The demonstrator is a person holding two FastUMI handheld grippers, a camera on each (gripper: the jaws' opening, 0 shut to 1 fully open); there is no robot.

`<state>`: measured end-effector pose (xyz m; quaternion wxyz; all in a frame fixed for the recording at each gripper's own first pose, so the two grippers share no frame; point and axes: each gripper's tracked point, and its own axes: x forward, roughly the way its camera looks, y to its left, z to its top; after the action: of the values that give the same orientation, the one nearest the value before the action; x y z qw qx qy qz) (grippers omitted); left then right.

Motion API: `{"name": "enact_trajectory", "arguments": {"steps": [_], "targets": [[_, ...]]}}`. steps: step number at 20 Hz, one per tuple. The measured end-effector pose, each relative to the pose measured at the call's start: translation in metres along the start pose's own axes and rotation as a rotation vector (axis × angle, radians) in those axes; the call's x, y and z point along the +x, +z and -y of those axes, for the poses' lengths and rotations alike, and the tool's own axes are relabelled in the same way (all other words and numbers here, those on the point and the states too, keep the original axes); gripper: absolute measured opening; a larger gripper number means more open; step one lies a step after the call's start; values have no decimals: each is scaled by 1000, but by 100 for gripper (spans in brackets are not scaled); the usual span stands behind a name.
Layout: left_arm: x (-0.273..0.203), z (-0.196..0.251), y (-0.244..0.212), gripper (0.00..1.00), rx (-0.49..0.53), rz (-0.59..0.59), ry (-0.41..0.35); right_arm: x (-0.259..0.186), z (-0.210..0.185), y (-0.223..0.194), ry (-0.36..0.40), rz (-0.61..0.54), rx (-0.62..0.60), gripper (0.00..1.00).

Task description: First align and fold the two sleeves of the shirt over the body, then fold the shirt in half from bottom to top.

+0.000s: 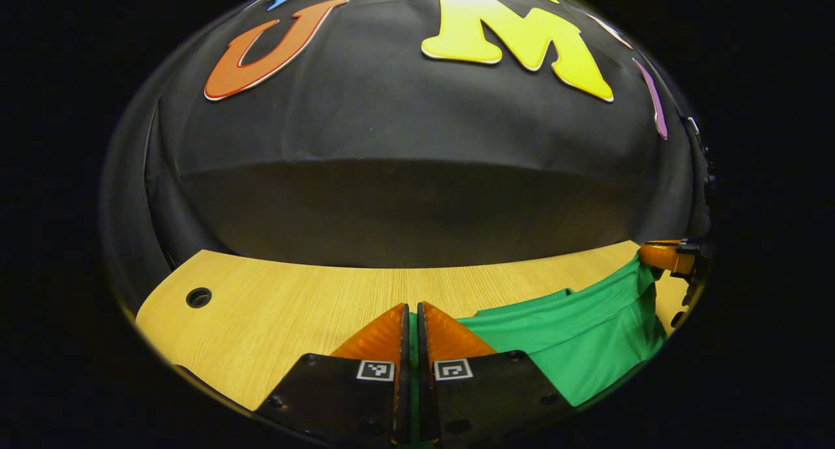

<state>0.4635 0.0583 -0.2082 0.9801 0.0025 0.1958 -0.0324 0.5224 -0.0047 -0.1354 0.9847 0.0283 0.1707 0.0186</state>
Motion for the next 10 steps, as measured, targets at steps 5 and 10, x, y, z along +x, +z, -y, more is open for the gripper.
{"name": "enact_trajectory", "arguments": {"steps": [5, 10], "targets": [[-7, -6, -2, 63, -30, -1, 15, -8, 9, -6, -53, -8, -51, 75], [-29, -22, -5, 99, -60, -8, 85, -33, 17, 6, -74, 6, 13, 96]]}}
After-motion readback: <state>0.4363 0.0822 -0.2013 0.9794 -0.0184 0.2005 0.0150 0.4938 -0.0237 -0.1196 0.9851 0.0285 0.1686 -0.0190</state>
